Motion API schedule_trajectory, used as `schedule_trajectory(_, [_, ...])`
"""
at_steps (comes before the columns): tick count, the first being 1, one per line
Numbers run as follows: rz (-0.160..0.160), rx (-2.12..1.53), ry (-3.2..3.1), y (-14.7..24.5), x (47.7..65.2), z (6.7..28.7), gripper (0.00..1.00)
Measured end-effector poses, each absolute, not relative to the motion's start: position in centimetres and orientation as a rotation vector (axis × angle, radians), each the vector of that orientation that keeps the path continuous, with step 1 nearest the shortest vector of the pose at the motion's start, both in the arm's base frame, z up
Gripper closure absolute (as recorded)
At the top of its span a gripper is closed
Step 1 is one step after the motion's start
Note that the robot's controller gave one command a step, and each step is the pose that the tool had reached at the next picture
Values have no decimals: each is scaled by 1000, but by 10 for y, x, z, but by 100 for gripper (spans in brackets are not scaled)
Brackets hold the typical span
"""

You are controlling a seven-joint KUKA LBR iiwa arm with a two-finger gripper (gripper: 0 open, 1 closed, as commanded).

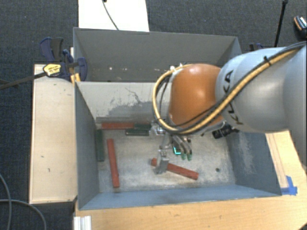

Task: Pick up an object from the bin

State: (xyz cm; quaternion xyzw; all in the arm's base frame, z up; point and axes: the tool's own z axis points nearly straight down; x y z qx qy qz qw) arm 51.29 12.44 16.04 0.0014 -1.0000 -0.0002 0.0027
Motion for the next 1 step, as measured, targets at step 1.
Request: schedule_trajectory(1, [3,-122,-3135,38,533,68,0])
